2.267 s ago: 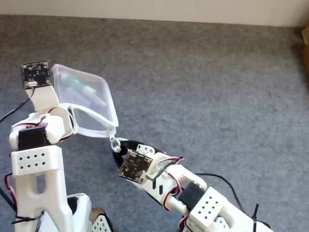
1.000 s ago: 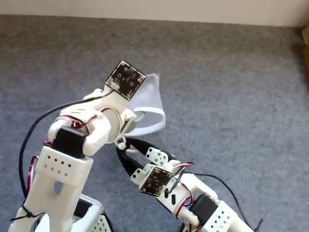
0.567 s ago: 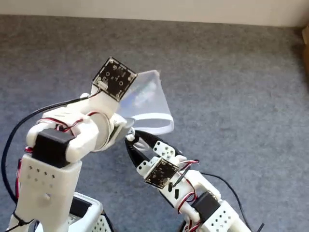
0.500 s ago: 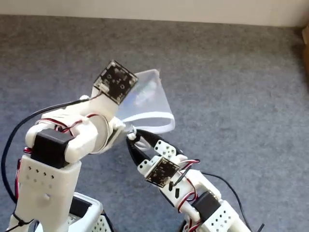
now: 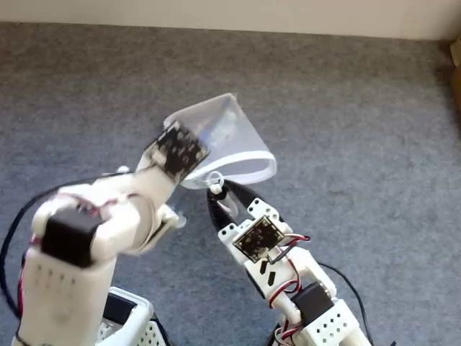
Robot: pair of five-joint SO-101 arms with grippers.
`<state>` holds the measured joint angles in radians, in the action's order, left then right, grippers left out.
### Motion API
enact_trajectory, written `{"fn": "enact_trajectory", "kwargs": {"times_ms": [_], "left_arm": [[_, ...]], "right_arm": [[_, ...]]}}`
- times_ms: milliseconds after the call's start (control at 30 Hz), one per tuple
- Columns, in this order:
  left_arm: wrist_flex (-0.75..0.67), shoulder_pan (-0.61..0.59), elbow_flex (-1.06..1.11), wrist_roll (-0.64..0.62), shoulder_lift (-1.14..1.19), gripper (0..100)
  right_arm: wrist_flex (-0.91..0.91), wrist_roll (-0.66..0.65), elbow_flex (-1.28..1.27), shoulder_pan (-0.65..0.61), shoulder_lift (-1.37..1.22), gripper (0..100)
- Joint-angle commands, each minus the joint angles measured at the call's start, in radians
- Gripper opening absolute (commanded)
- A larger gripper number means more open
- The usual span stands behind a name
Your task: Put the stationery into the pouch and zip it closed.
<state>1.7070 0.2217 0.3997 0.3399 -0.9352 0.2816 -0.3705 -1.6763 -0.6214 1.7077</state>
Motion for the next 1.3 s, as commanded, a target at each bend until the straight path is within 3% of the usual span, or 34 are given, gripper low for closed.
{"fn": "enact_trajectory", "kwargs": {"times_ms": [0,267,733,833,1067,1267], "left_arm": [[-0.083,-0.01,0.093,0.009,-0.183,22],[-0.339,-0.012,0.47,0.008,-0.374,22],[-0.68,-0.007,0.809,-0.017,-0.541,22],[-0.77,-0.013,0.921,-0.068,-0.625,22],[-0.816,-0.01,1.047,-0.072,-0.903,22],[-0.951,-0.015,1.098,-0.064,-0.86,22]], "right_arm": [[-0.036,0.011,-0.015,0.021,0.019,0.5],[-0.036,0.011,-0.012,0.025,0.019,0.5],[-0.036,-0.002,-0.012,0.073,0.019,0.5],[-0.036,-0.08,-0.013,0.07,0.019,0.5],[-0.036,-0.143,-0.018,0.07,0.019,0.5],[-0.036,-0.143,-0.015,0.071,0.019,0.5]]}}
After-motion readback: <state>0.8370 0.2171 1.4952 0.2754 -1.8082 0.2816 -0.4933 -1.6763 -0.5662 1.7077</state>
